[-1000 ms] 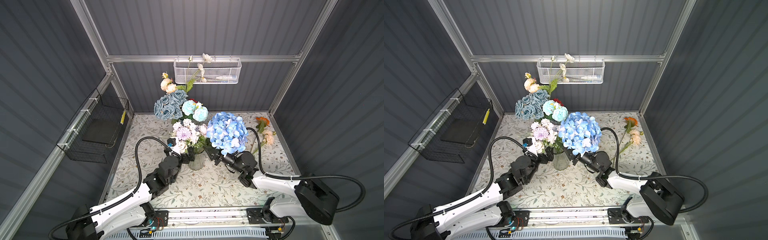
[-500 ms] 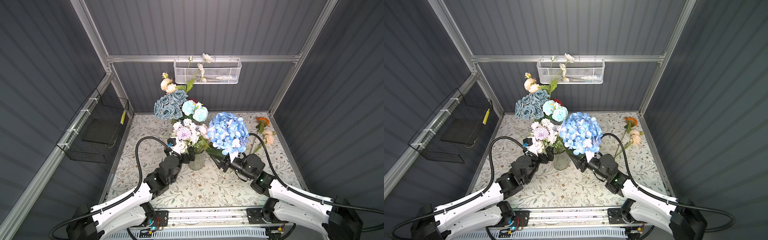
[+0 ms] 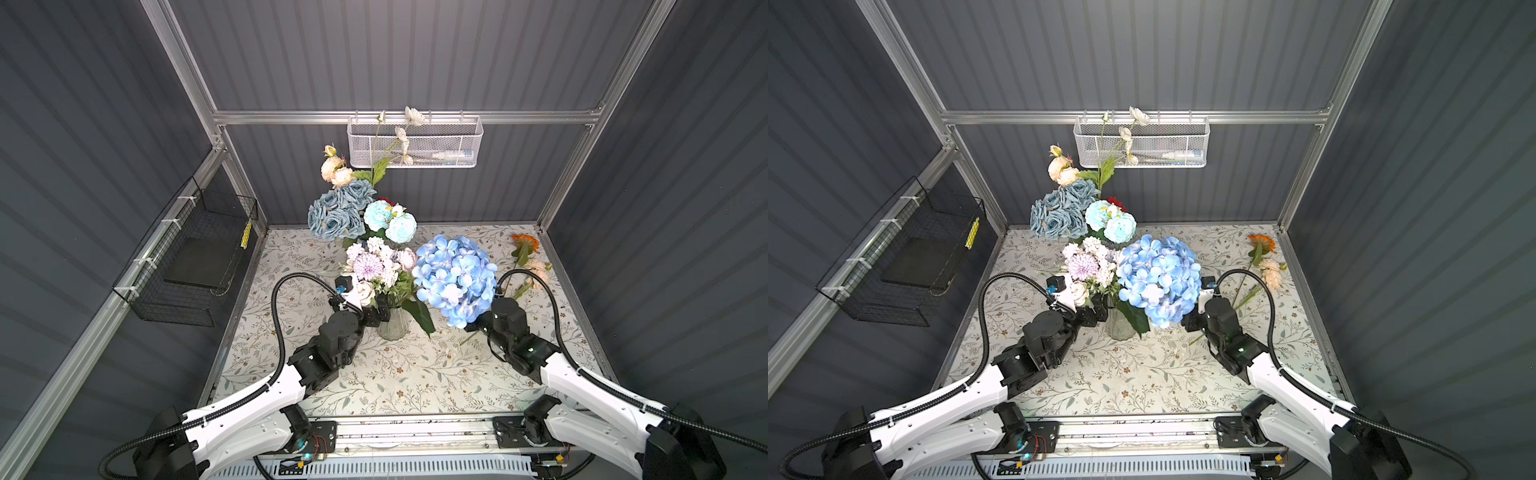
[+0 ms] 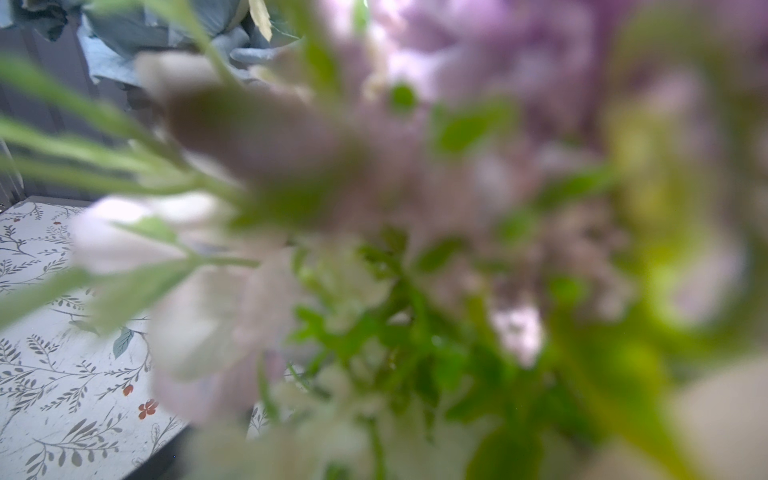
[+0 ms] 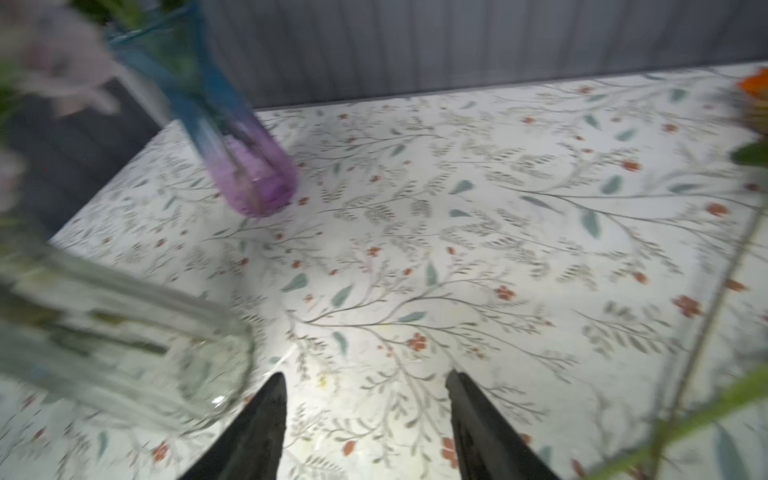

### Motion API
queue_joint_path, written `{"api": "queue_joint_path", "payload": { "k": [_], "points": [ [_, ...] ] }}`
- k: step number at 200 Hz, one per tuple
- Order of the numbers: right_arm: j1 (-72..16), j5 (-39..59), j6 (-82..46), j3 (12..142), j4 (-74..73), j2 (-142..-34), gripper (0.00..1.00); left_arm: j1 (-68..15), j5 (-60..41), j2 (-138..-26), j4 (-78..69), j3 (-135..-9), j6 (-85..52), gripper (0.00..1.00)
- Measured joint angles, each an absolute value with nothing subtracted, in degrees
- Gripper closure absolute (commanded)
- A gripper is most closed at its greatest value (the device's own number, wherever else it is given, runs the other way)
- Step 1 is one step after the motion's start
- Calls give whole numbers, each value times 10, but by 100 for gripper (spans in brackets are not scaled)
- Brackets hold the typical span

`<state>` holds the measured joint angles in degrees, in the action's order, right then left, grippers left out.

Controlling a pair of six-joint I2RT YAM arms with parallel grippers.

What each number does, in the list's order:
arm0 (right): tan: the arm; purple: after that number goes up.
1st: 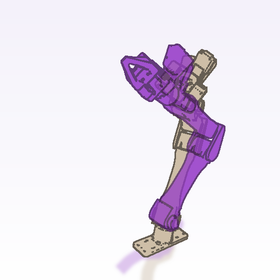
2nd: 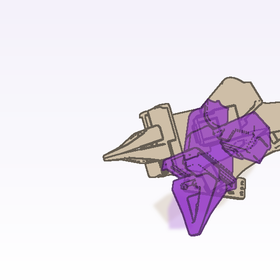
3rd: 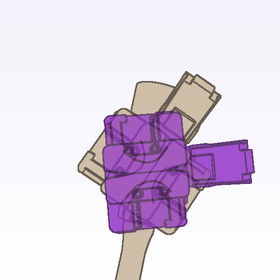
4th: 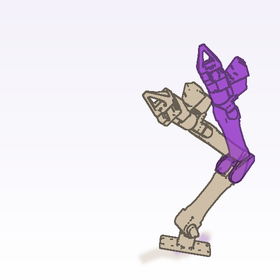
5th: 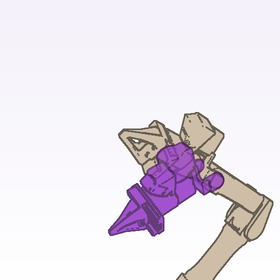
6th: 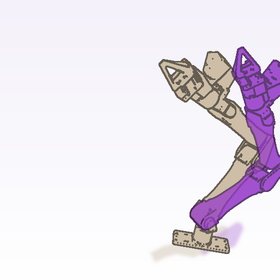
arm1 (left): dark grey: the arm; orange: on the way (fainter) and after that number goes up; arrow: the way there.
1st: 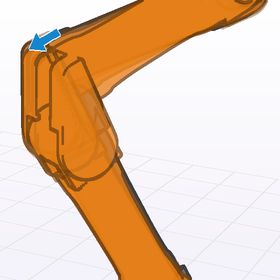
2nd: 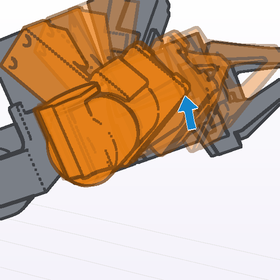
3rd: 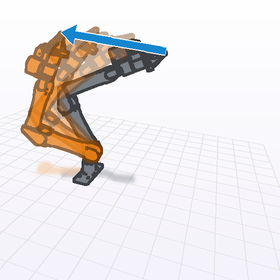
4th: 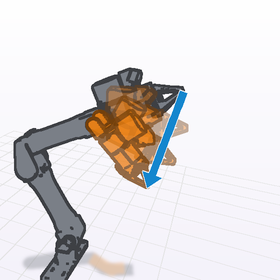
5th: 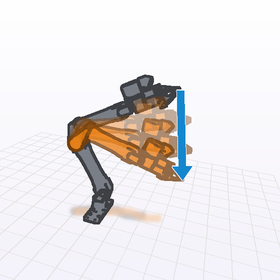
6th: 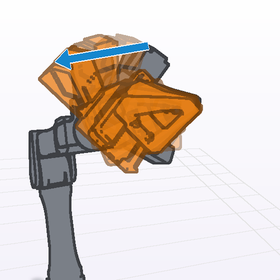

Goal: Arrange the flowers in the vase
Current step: 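Open the right gripper and move it to the orange sunflower on the table, then close the right gripper on the orange sunflower stem and lift it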

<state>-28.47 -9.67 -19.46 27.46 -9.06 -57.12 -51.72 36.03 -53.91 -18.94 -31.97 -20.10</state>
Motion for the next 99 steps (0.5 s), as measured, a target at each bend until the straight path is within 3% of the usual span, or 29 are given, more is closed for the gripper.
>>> {"api": "queue_joint_path", "payload": {
  "k": [42,99],
  "points": [
    [-147,-99,-235,332,-50,-641,37,-517,360,-544,-193,-320,-201,1],
    [6,-36,-274,509,23,-847,39,-517,358,-545,-193,-320,-201,1]
  ]
}}
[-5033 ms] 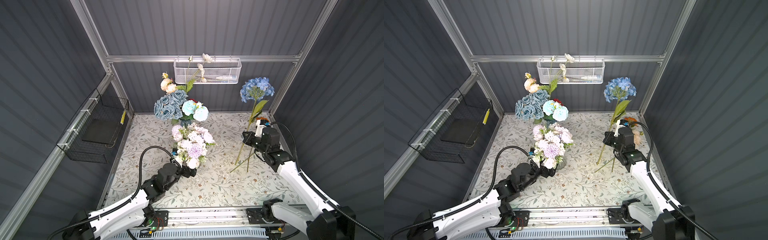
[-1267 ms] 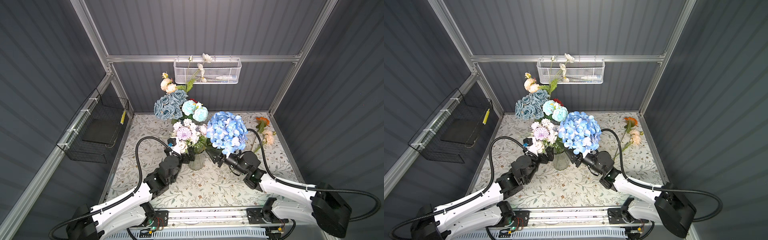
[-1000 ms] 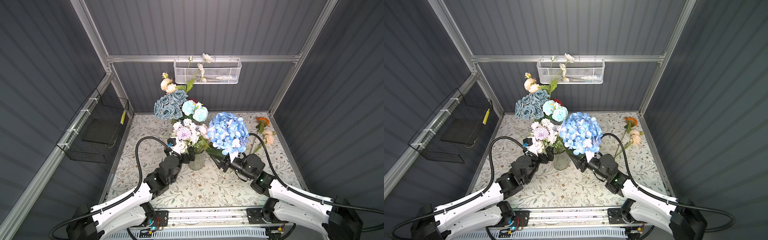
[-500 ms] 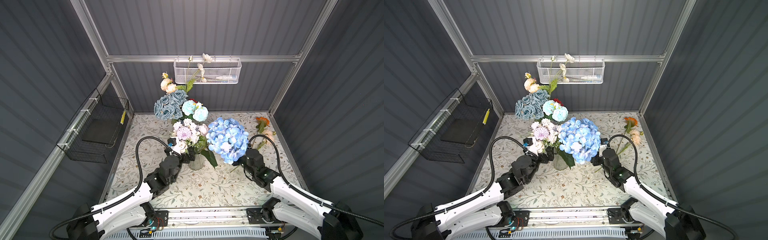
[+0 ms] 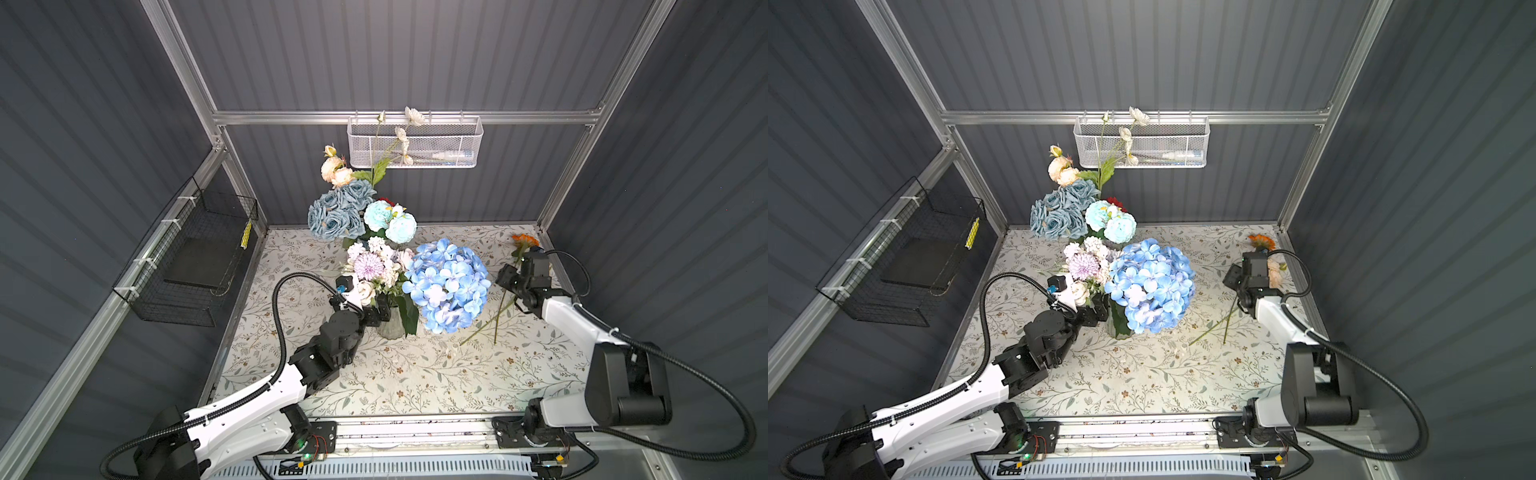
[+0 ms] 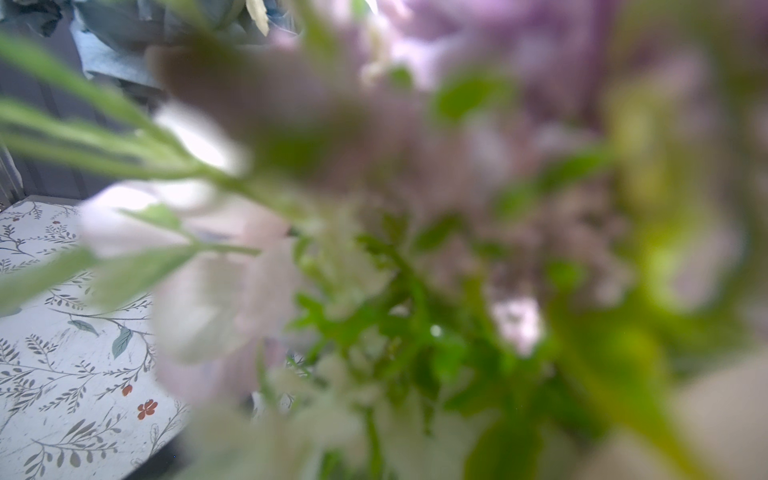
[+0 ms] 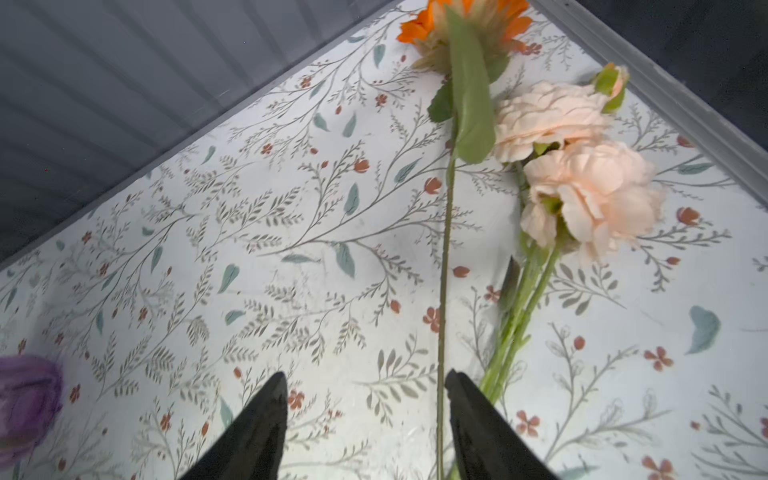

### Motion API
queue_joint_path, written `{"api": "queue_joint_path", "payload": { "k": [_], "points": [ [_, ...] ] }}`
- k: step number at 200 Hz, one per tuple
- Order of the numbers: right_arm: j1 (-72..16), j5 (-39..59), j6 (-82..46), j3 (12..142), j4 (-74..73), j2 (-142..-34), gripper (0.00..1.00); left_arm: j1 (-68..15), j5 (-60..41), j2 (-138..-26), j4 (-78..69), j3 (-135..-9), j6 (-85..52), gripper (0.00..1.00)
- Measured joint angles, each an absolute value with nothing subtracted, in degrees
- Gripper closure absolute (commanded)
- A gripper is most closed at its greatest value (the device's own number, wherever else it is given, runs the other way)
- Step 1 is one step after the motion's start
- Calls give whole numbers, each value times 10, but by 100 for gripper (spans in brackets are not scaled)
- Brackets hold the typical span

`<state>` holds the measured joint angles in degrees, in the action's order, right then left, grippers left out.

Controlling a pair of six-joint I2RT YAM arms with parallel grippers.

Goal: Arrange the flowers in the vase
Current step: 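Close the right gripper on the orange sunflower stem and lift it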

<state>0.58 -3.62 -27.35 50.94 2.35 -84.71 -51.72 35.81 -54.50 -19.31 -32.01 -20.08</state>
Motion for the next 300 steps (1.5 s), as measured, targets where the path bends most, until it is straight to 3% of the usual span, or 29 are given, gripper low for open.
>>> {"api": "queue_joint_path", "payload": {
  "k": [87,207,231,300],
  "points": [
    [76,21,-301,682,107,-1056,50,-517,341,-541,-192,-320,-202,1],
    [91,63,-311,843,243,-1186,57,-517,334,-539,-193,-320,-212,1],
    [92,66,-312,875,265,-1209,64,-517,334,-539,-193,-320,-212,1],
    [93,81,-307,893,294,-1225,97,-517,332,-537,-192,-320,-215,1]
  ]
}}
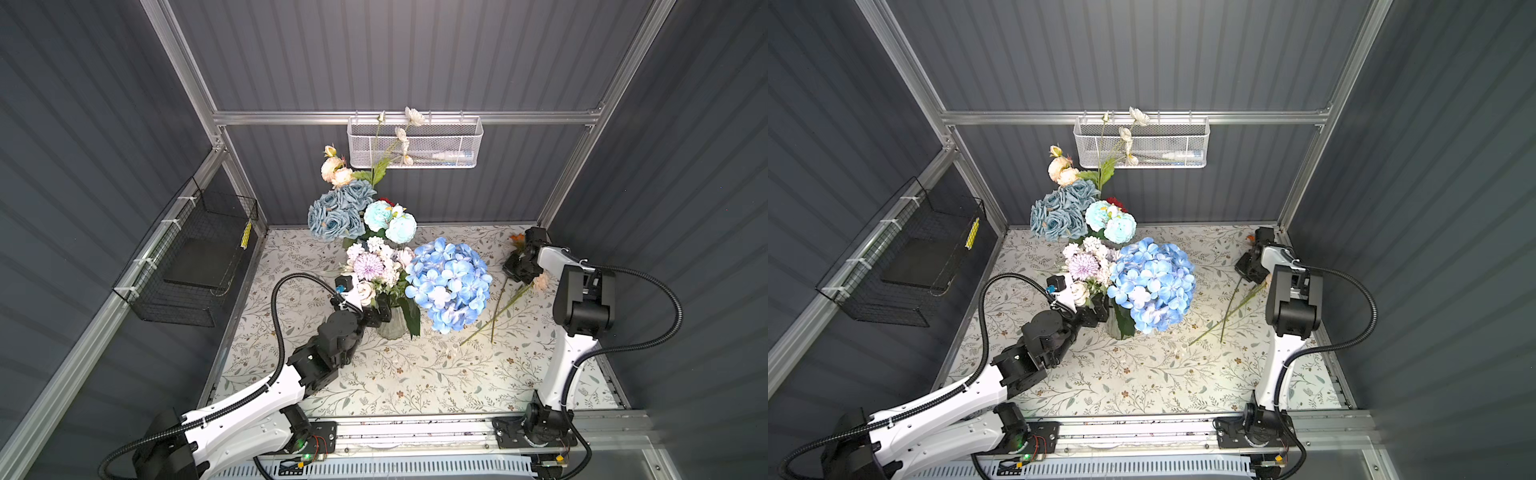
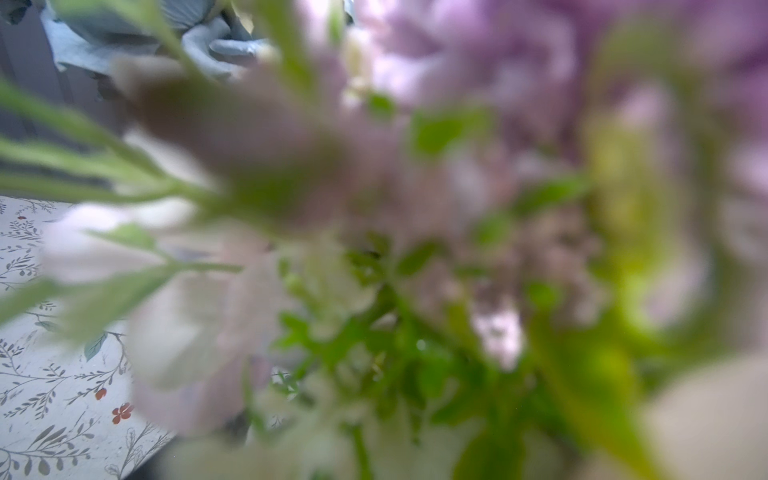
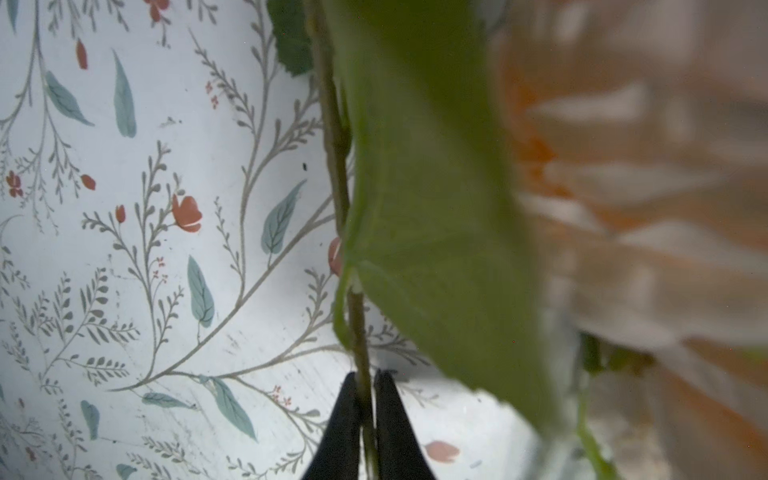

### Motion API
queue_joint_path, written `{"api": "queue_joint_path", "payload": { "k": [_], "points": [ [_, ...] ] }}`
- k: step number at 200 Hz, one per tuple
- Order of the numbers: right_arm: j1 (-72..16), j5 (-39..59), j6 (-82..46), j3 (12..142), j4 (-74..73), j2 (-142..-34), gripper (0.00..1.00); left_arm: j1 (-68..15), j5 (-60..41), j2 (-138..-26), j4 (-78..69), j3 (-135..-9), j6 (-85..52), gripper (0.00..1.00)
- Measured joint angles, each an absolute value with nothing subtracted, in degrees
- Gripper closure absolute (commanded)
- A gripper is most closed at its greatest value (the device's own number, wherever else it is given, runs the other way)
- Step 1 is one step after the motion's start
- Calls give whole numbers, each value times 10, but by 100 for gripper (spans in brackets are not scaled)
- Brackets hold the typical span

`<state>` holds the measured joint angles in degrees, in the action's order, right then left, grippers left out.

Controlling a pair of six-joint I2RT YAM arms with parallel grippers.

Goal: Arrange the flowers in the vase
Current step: 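Close the right gripper on the orange sunflower stem and lift it, then carry the sunflower over the clear vase held by the left gripper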

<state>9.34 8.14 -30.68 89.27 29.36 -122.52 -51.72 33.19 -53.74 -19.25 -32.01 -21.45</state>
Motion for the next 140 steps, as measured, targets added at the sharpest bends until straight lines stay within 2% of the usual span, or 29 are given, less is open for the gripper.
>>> {"api": "queue_joint_path", "payload": {
  "k": [7,40,70,104,140],
  "points": [
    [93,82,-307,893,294,-1225,100,-517,332,-537,-193,-320,-215,1],
    [93,78,-297,872,285,-1213,100,-517,330,-537,-193,-320,-216,1],
    [93,73,-284,820,276,-1156,100,-517,330,-538,-193,-320,-216,1],
    [93,90,-268,748,240,-1034,100,-517,330,-539,-194,-320,-216,0],
    [75,104,-249,657,175,-858,100,-517,330,-540,-197,-320,-216,1]
  ]
}}
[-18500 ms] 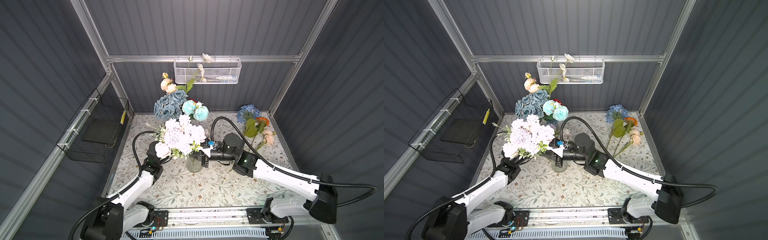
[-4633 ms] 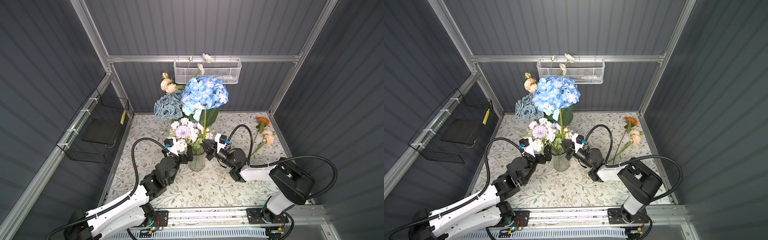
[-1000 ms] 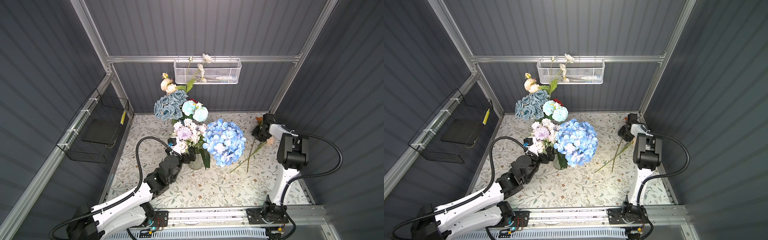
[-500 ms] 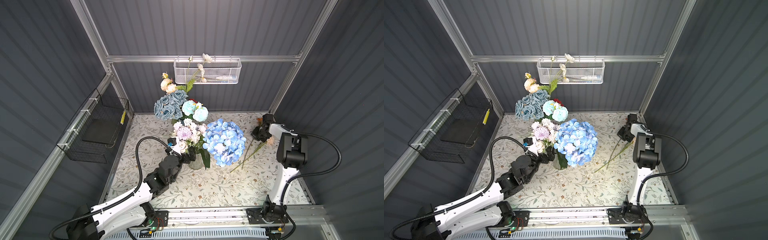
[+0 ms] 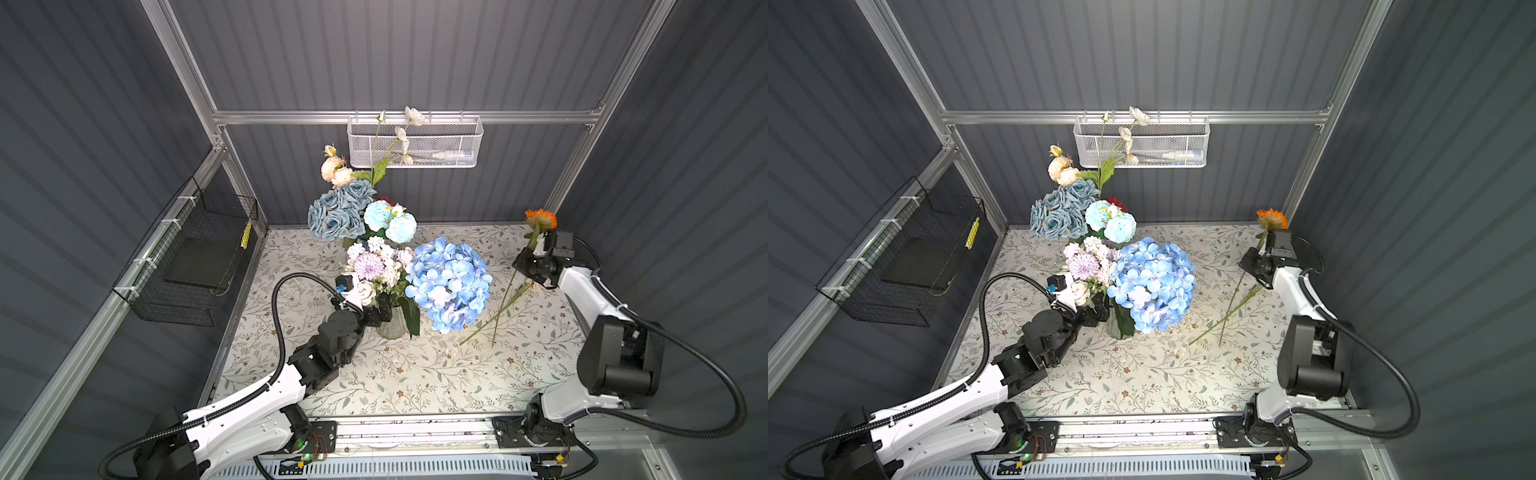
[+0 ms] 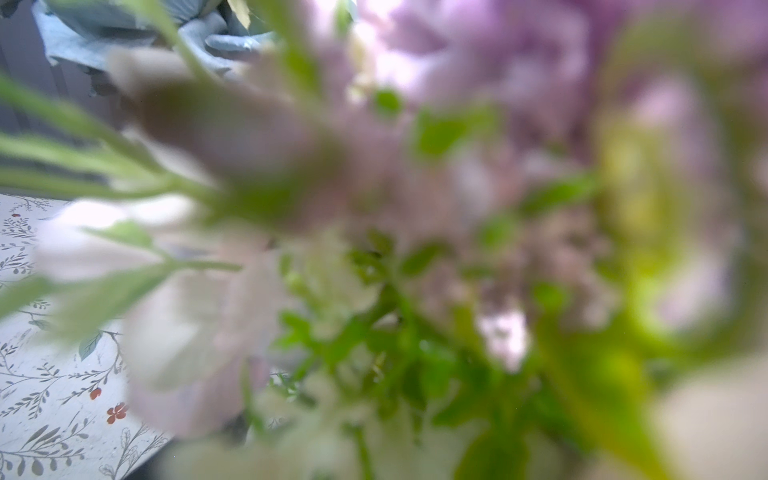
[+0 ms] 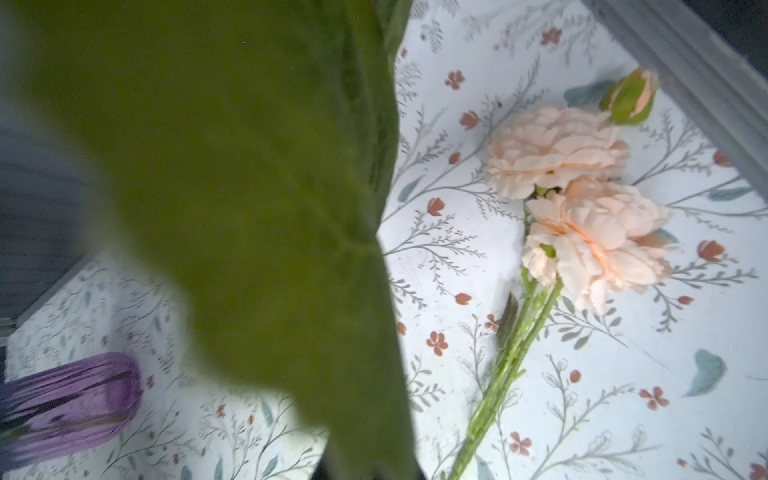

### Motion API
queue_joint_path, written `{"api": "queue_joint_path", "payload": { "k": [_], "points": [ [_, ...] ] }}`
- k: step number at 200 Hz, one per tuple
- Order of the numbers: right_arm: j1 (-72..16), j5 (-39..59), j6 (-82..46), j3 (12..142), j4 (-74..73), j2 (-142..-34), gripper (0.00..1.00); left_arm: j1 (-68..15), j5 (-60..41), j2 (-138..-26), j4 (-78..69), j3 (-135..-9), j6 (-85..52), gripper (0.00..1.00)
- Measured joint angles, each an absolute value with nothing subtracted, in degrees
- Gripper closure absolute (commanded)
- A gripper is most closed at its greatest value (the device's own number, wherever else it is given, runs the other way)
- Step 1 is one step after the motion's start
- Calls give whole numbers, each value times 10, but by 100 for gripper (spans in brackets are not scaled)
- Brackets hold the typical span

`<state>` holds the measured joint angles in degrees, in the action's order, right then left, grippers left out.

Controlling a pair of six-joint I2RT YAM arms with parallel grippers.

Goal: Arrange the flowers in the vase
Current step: 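Carry the sunflower over the clear vase held by the left gripper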

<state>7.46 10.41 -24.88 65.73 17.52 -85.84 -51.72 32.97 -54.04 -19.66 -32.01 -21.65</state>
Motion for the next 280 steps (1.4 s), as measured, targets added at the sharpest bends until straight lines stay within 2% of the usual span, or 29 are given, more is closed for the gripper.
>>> {"api": "queue_joint_path", "payload": {
  "k": [73,101,145,205,240,280],
  "points": [
    [-47,107,-209,643,121,-582,100,-517,328,-540,-198,-320,-216,1],
    [-86,134,-208,678,113,-523,100,-517,328,-540,-198,-320,-216,1],
    [-133,221,-239,747,91,-489,100,-517,328,-542,-198,-320,-216,1],
    [-264,298,-301,719,-30,-463,100,-517,328,-551,-202,-324,-216,1],
    [-377,300,-287,704,-92,-501,100,-517,328,-554,-201,-337,-216,1],
    [-503,286,-203,722,-98,-578,100,-517,328,-554,-197,-341,-216,1]
  ]
}}
